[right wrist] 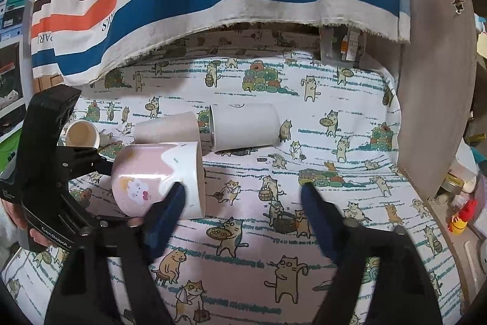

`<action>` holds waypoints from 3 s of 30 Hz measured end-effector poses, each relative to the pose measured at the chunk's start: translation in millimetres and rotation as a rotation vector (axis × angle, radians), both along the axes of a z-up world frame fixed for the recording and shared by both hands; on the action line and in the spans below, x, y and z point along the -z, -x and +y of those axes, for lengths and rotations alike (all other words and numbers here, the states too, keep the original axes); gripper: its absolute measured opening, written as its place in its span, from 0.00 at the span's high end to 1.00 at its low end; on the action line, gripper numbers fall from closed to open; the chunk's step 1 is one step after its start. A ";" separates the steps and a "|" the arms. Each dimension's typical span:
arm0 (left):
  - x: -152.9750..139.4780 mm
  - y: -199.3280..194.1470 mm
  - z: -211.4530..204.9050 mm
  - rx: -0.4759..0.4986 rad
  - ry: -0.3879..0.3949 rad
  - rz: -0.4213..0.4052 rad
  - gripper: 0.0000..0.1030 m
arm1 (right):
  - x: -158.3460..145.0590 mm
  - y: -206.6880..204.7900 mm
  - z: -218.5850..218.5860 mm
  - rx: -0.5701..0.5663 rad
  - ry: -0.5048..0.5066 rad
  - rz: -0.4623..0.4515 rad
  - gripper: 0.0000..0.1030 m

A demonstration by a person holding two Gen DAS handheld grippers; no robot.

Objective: Flip cup upside down
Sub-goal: 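Grasp the pink mug with the left gripper while the right gripper releases it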

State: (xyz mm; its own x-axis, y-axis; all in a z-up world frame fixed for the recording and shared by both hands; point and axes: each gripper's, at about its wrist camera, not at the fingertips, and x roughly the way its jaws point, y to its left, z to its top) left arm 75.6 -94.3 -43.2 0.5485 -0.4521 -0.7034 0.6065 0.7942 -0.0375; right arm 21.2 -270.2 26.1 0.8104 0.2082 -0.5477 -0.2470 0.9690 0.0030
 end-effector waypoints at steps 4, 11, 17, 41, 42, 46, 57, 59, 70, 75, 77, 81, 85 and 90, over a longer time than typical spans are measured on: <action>-2.3 0.9 -0.5 -0.016 -0.019 -0.039 0.08 | 2.7 -4.3 1.3 -0.008 0.003 0.023 0.32; -7.0 -10.7 -2.6 0.010 0.013 -0.015 0.08 | 2.6 -2.0 5.9 -0.032 0.014 0.017 0.32; -0.1 -6.5 -2.3 -0.024 0.027 0.009 0.08 | 2.4 -0.8 9.4 -0.026 0.025 0.014 0.32; 4.1 6.1 -9.3 -0.023 0.003 0.032 0.17 | 11.7 -13.1 10.9 -0.078 0.009 0.099 0.51; 4.6 4.3 -9.9 -0.027 0.007 0.035 0.17 | 11.8 -12.9 10.9 -0.078 0.007 0.099 0.51; 4.0 3.0 -14.3 -0.031 -0.005 0.035 0.22 | 11.5 -12.4 10.6 -0.080 0.003 0.099 0.51; -12.4 10.4 5.0 -0.098 0.009 -0.009 0.47 | 10.2 -11.0 10.7 -0.078 0.002 0.095 0.51; -17.0 10.0 8.0 -0.123 0.016 -0.058 0.18 | 10.5 -11.6 8.8 -0.068 -0.005 0.098 0.51; -49.2 -37.7 -18.6 -0.263 0.072 0.019 0.17 | 10.3 -12.2 1.3 -0.020 -0.022 0.094 0.51; -48.2 -51.1 -26.4 -0.375 0.057 -0.011 0.17 | 8.8 -15.8 -21.0 0.049 -0.095 0.107 0.64; -51.2 -52.6 -27.5 -0.370 0.075 -0.025 0.17 | 7.6 -18.3 -35.8 0.071 -0.170 0.125 0.66; -61.3 -65.5 -40.4 -0.395 0.001 -0.079 0.30 | 7.4 -19.6 -38.2 0.114 -0.145 0.120 0.71; -57.8 -80.2 -48.0 -0.404 -0.026 -0.025 0.64 | 3.3 -9.6 -30.5 0.138 -0.080 0.052 0.71; -52.8 -93.4 -73.0 -0.336 -0.121 -0.011 0.70 | 7.4 -13.4 -25.9 0.068 -0.122 0.118 0.73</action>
